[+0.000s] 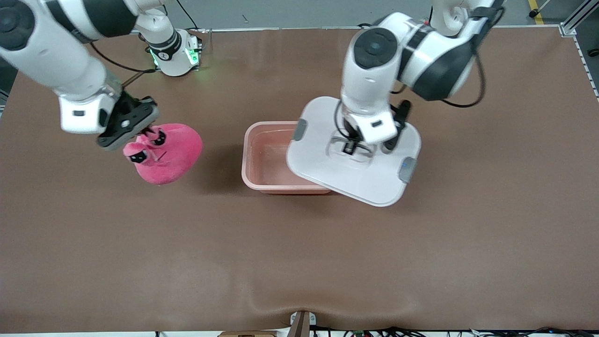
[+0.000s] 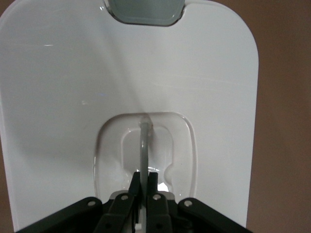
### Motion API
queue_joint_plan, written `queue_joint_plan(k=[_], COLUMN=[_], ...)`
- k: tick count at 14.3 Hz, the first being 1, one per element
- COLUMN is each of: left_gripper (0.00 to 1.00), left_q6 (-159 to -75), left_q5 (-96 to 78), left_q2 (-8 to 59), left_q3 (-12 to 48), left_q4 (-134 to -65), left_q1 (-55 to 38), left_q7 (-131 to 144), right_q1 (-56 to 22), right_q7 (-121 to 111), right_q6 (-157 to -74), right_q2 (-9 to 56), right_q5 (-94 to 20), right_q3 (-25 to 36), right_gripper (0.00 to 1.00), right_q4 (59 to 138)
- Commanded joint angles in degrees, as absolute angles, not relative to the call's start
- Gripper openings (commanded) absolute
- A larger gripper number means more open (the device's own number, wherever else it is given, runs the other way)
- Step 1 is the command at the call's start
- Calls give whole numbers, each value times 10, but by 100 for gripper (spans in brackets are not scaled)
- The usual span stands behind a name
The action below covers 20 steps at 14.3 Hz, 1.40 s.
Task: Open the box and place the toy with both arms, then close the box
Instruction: 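Raise the toy with the right gripper while the left gripper swings the lid aside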
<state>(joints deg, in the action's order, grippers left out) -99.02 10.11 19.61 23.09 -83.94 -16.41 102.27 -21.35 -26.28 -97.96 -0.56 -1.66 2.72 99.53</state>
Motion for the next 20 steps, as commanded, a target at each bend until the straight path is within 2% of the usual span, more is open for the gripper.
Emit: queue_joint_plan(k=[1,7,9,13,20], left_gripper=[0,0,0,0,0], left_q6=[-955,-890,-832,-823,-823], left_q5=[91,89,88,33,-10], left_q2=[184,183,185,185,190], left_q3=[235,233,232,234,230], left_q4=[-848,-828,-796,-792,-777], left_q1=[-118,-33,-24,18,32], left_q7=[913,743,726,699,690], right_q1=[-271,-361,-385,-395,-423], right_q7=[-265,-273,-336,-470,-611], right_q6=[-1001,-1063,-1083,-1122,-1118], right_q2=[19,45,56,76,80], right_q5=[-23,-23,-23,-24,-22], right_q3=[34,34,34,34,34], right_gripper=[0,0,0,0,0], right_q4=[969,969,968,969,974])
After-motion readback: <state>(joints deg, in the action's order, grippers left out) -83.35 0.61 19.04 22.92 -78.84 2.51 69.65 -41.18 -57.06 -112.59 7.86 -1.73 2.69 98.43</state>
